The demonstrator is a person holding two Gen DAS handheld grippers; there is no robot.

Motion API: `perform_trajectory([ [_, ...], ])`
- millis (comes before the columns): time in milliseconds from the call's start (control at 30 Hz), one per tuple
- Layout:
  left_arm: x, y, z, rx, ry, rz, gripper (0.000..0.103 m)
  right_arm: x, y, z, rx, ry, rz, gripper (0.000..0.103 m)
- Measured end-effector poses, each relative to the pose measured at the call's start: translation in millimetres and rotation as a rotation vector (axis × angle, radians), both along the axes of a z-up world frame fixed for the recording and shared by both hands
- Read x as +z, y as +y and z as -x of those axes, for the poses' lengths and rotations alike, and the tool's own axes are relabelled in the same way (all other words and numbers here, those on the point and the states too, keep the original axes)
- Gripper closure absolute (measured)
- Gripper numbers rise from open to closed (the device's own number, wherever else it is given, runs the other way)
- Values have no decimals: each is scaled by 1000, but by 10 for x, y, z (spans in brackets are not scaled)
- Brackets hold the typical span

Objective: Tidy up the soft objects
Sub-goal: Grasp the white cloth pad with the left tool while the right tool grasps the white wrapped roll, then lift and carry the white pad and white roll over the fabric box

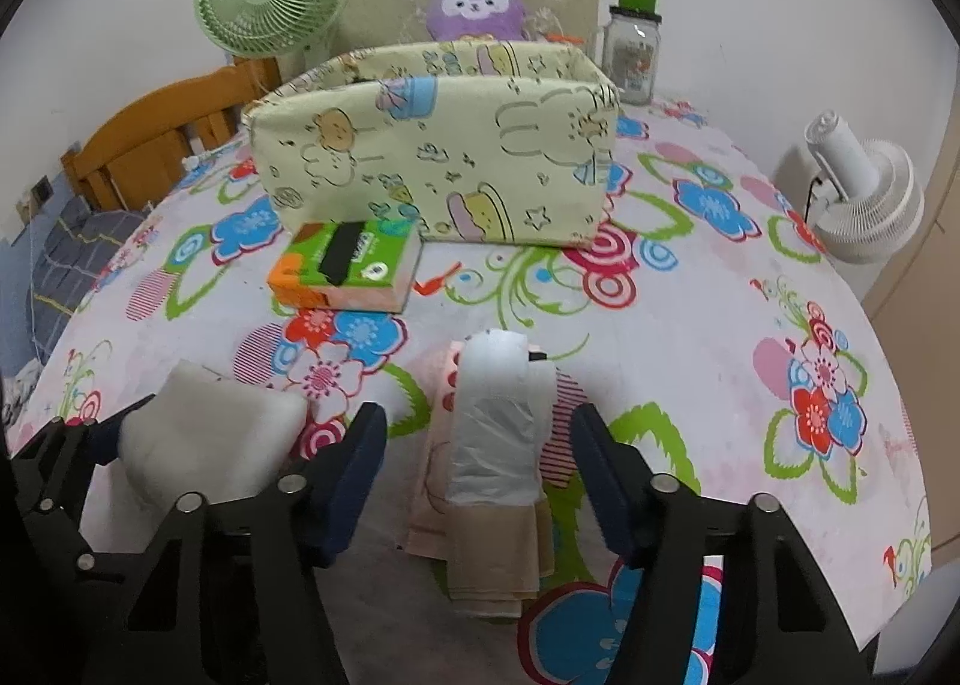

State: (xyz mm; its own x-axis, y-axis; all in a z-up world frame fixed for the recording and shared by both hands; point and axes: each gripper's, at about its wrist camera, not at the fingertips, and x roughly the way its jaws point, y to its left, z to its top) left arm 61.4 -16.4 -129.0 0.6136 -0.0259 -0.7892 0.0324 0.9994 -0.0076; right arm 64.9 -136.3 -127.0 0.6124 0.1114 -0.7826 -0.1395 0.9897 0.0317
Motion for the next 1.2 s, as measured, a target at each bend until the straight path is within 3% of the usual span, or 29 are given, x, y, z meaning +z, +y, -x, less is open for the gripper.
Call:
perform_trajectory([
  [467,38,-127,-39,-31,-14,-9,21,-63,-62,-35,-6,42,-32,72],
  [1200,299,-259,-96,-62,-36,26,23,184,-158,-65,-16,5,-77,74],
])
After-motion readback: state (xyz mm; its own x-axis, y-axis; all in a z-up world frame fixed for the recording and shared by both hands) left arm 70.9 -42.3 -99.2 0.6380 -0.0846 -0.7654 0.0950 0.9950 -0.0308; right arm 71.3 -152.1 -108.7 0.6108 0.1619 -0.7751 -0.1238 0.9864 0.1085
